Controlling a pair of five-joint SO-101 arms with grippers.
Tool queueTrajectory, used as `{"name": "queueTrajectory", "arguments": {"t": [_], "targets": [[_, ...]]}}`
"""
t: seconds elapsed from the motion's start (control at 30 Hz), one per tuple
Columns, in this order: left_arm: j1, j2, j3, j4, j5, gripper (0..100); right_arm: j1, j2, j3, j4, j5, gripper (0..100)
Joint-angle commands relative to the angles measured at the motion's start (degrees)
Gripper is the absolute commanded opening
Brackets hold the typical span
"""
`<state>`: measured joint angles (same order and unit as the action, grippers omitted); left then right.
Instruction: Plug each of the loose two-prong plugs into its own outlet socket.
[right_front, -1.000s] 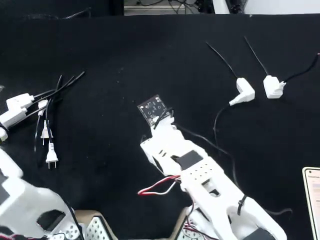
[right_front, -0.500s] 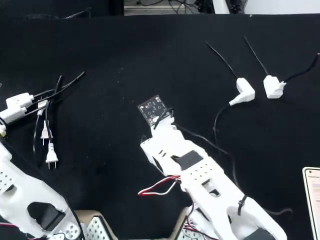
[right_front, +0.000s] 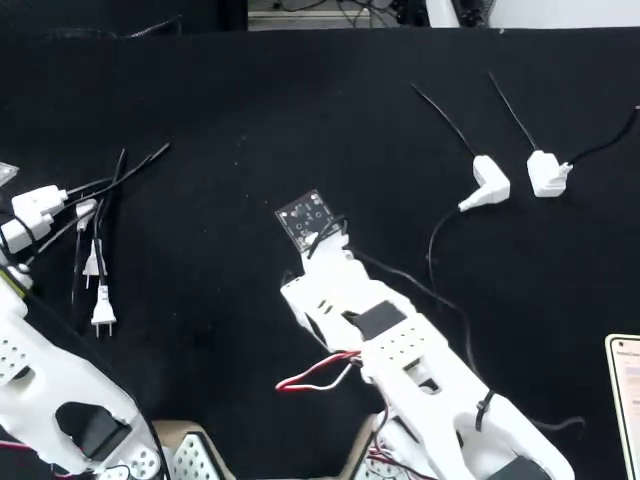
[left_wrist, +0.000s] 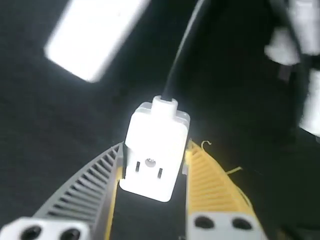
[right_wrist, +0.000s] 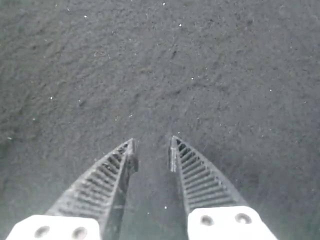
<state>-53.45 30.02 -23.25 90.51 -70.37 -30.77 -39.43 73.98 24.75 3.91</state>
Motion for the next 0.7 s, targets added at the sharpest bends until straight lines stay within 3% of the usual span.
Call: {"name": "queueTrajectory", "arguments": {"t": [0.0, 0.23, 0.43, 0.57, 0.67], "targets": [[1.2, -8.2, -6.9, 8.8, 0.3, 3, -0.4, -1.6, -0.2, -1.6, -0.4, 10.6], [-1.5, -22.6, -7.2, 10.3, 0.4, 3, -0.4, -1.6, -0.2, -1.6, -0.4, 10.6], [-0.2, -38.6, 4.4, 10.3, 0.7, 3, -0.4, -1.6, -0.2, -1.6, -0.4, 10.6], [9.0, -52.2, 20.7, 10.3, 2.7, 3, 2.0, -2.0, -0.4, -1.6, -0.5, 10.3], [21.5, -63.4, 33.7, 10.2, 8.5, 3, 7.9, -2.1, -1.5, -1.5, -1.5, 10.3]]}}
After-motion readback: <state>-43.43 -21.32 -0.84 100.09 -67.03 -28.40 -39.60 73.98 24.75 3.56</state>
